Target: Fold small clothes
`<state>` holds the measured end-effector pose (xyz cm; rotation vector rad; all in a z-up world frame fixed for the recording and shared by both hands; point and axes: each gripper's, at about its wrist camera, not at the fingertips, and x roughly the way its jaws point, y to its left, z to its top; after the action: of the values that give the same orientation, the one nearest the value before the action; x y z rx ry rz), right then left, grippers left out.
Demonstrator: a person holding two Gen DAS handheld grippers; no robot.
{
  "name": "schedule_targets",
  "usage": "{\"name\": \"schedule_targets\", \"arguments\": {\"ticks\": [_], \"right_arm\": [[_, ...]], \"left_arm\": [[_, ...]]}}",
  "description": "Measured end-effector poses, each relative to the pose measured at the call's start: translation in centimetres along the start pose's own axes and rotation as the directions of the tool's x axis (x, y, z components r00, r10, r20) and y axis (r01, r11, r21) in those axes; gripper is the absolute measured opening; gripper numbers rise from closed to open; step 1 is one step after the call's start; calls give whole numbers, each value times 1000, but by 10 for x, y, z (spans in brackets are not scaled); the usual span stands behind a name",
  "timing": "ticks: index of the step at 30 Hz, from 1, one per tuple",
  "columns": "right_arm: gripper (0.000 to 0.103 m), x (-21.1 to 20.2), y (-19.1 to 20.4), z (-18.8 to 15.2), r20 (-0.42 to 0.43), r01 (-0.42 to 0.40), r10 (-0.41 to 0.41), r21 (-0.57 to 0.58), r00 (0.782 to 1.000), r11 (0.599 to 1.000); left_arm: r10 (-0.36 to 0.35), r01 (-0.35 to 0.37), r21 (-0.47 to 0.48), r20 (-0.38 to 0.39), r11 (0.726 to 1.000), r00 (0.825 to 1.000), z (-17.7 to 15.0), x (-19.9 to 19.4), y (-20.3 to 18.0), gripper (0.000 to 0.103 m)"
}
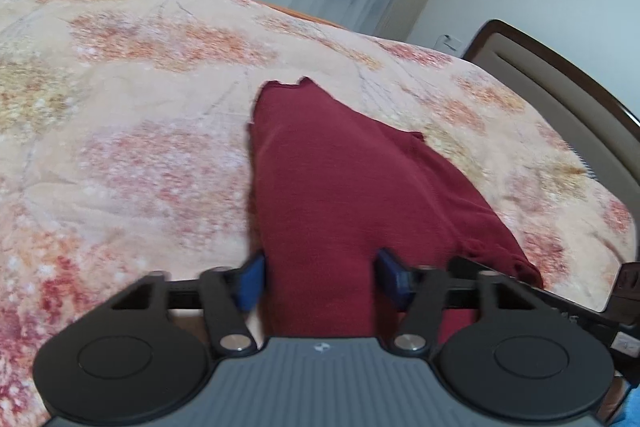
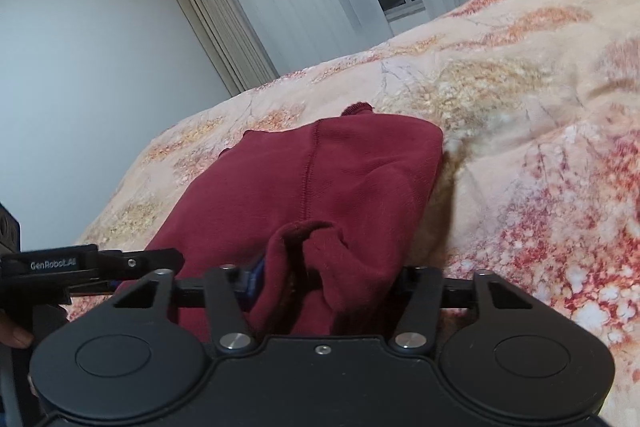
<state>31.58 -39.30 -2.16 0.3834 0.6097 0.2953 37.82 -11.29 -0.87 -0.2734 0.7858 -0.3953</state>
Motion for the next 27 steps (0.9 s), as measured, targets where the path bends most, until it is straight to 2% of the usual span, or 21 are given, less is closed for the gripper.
{"name": "schedule_targets", "arguments": {"ticks": [2,7,12,18,27], "right_arm": [[45,-2,7,1,5,19,-18,-16,1000,1000],[39,-11,32,5,46,67,-63,-89,997,994],[37,-15,58,11,76,48,-38,-129,996,990],[37,-1,99,12,106,-1,20,-173,994,985],[37,34,166,-2,90,-81,102,-211,991,974]], "left_arm": [[11,-11,26,1,1000,1000,2,-3,-6,46],[19,-21,55,40,998,999,8,-20,-14,35],[54,-63,97,94,993,994,16,-45,-13,34],[117,-135,105,160,985,980,24,-83,8,34],[215,-224,29,188,974,958,26,-121,67,34]]}}
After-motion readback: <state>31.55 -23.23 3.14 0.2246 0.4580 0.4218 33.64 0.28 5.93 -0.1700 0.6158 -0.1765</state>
